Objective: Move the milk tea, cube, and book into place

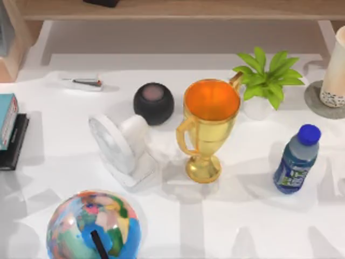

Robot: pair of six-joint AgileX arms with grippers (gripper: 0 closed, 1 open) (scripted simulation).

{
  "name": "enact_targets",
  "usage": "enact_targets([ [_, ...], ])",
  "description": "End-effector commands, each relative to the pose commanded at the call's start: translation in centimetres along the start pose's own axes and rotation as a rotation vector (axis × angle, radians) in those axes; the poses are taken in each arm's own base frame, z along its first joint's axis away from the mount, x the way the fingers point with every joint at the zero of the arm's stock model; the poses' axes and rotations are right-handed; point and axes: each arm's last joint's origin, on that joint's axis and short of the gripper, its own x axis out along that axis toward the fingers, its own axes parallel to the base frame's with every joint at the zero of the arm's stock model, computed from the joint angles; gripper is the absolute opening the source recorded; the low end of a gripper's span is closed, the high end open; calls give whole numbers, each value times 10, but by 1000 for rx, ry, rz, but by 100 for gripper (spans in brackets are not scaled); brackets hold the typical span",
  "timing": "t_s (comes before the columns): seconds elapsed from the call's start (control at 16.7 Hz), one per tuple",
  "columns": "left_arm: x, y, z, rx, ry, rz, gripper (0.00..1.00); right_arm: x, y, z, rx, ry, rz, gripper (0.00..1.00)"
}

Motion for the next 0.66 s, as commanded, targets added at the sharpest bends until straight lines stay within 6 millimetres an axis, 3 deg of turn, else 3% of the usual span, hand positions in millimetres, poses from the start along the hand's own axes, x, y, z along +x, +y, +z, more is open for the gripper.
enact_targets([
  [0.3,0,0,0,0,0,0,98,0,0,0,0,0,0,100],
  [0.66,0,0,0,0,0,0,100,0,0,0,0,0,0,100],
])
